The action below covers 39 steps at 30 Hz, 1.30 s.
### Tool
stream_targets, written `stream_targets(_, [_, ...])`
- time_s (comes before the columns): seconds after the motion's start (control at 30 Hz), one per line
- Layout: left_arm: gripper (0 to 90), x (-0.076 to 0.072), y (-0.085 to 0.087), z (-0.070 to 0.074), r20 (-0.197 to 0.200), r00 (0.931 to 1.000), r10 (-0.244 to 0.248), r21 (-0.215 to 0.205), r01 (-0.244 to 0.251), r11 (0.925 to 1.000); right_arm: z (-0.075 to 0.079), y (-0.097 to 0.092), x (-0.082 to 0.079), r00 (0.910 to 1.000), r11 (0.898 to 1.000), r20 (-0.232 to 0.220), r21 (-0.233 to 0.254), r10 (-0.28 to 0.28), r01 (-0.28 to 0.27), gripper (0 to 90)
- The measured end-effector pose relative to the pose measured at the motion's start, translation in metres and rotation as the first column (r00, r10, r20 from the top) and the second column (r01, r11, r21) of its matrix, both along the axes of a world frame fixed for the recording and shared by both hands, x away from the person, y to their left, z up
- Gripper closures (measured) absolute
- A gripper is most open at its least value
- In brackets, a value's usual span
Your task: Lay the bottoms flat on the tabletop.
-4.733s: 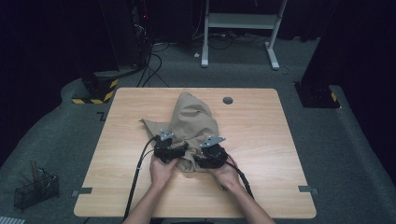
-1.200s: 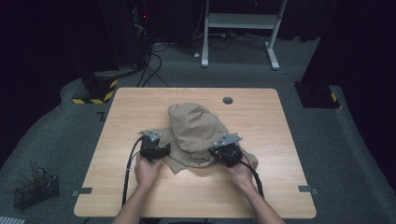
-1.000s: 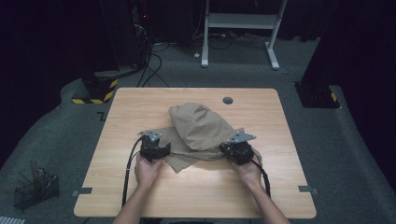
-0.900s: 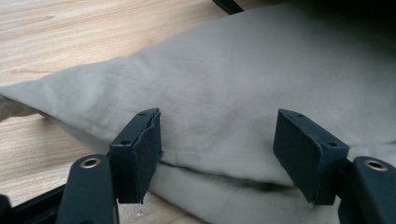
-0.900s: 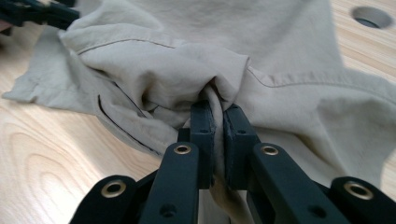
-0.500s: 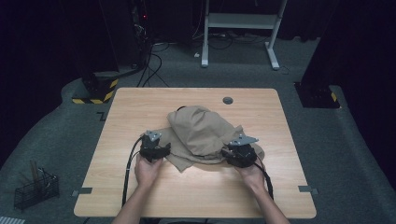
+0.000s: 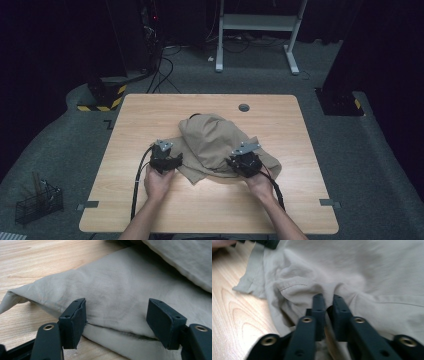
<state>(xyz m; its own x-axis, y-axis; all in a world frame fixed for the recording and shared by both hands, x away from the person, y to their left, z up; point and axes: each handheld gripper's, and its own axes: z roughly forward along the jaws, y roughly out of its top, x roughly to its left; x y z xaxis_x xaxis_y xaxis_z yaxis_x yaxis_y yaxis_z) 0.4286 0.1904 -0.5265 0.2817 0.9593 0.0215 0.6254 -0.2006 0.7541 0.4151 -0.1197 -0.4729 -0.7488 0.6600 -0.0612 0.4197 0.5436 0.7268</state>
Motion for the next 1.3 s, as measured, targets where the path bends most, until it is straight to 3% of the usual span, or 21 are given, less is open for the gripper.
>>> stream_targets(0.13, [32.4,0.000,0.000,0.000,0.000,1.0000,0.002,-0.001,-0.002,1.0000,0.011,-0.017,-0.001,0.9969,0.998,0.050,0.025,-0.062,0.060,87.3])
stream_targets(0.2, [32.4,0.000,0.000,0.000,0.001,1.0000,0.003,-0.001,-0.003,1.0000,0.017,-0.033,0.000,0.9892,0.991,0.070,0.042,-0.129,0.126,87.6])
stream_targets(0.27, [32.4,0.000,0.000,0.000,0.000,1.0000,0.002,-0.001,-0.002,1.0000,0.017,-0.039,0.001,0.9857,0.988,0.071,0.041,-0.153,0.150,87.6])
stream_targets(0.3, [32.4,0.000,0.000,0.000,0.001,1.0000,0.002,-0.001,-0.002,1.0000,0.015,-0.050,0.003,0.9778,0.980,0.073,0.024,-0.197,0.195,87.6])
stream_targets(0.37, [32.4,0.000,0.000,0.000,0.000,1.0000,0.002,-0.001,-0.002,1.0000,0.012,-0.055,0.005,0.9749,0.977,0.067,0.014,-0.212,0.212,87.5])
stream_targets(0.4, [32.4,0.000,0.000,0.000,0.001,1.0000,0.002,0.000,-0.002,1.0000,0.003,-0.061,0.006,0.9699,0.970,0.034,-0.009,-0.241,0.242,85.5])
stream_targets(0.47, [32.4,0.000,0.000,0.000,0.000,1.0000,0.001,0.000,-0.001,1.0000,-0.001,-0.062,0.006,0.9695,0.970,0.023,-0.018,-0.244,0.244,81.5])
stream_targets(0.53, [32.4,0.000,0.000,0.000,0.000,1.0000,0.002,0.000,-0.002,1.0000,-0.004,-0.062,0.002,0.9705,0.971,0.020,-0.011,-0.240,0.240,70.9])
stream_targets(0.57, [32.4,0.000,0.000,0.000,0.001,1.0000,0.003,0.000,-0.003,1.0000,0.001,-0.060,-0.004,0.9747,0.975,0.029,0.027,-0.222,0.221,63.5])
stream_targets(0.7, [32.4,0.000,0.000,0.000,0.000,1.0000,0.003,0.000,-0.003,1.0000,0.016,-0.051,-0.012,0.9843,0.984,0.063,0.085,-0.165,0.159,56.4])
stream_targets(0.73, [32.4,0.000,0.000,0.000,0.000,1.0000,0.004,0.000,-0.004,1.0000,0.023,-0.041,-0.016,0.9908,0.989,0.072,0.101,-0.114,0.107,52.0])
stream_targets(0.83, [32.3,0.000,0.000,0.000,0.001,1.0000,0.003,0.003,-0.004,1.0000,0.023,-0.023,-0.015,0.9980,0.995,0.048,0.093,-0.042,0.037,46.3])
stream_targets(0.9, [32.4,0.000,0.000,0.000,0.000,1.0000,0.004,0.002,-0.004,1.0000,0.020,-0.017,-0.014,0.9992,0.996,0.029,0.087,-0.028,0.025,45.2])
stream_targets(0.93, [32.3,0.000,0.000,0.000,0.000,1.0000,0.004,0.001,-0.004,1.0000,0.010,-0.007,-0.007,0.9998,0.998,-0.015,0.063,-0.010,0.011,44.1])
stream_targets(1.0, [32.3,0.000,0.000,0.000,0.000,1.0000,0.004,0.001,-0.004,1.0000,0.004,-0.003,-0.003,0.9991,0.999,-0.040,0.048,-0.011,0.013,46.1])
stream_targets(1.03, [32.3,0.000,0.000,0.000,0.000,1.0000,0.004,0.001,-0.004,1.0000,-0.001,-0.001,0.000,0.9983,0.999,-0.056,0.034,-0.011,0.013,52.2])
stream_targets(1.1, [32.4,0.000,0.000,0.000,0.000,1.0000,0.004,0.001,-0.004,1.0000,-0.009,0.001,0.005,0.9966,1.000,-0.080,0.002,-0.022,0.023,67.0])
stream_targets(1.13, [32.3,0.000,0.000,0.000,0.000,1.0000,0.004,0.001,-0.004,1.0000,-0.010,-0.002,0.008,0.9956,1.000,-0.091,0.023,-0.019,0.021,82.5])
stream_targets(1.3, [32.4,0.000,0.000,0.000,0.000,1.0000,0.004,0.001,-0.004,1.0000,0.003,-0.021,0.008,0.9973,0.997,-0.033,0.048,-0.066,0.068,88.4])
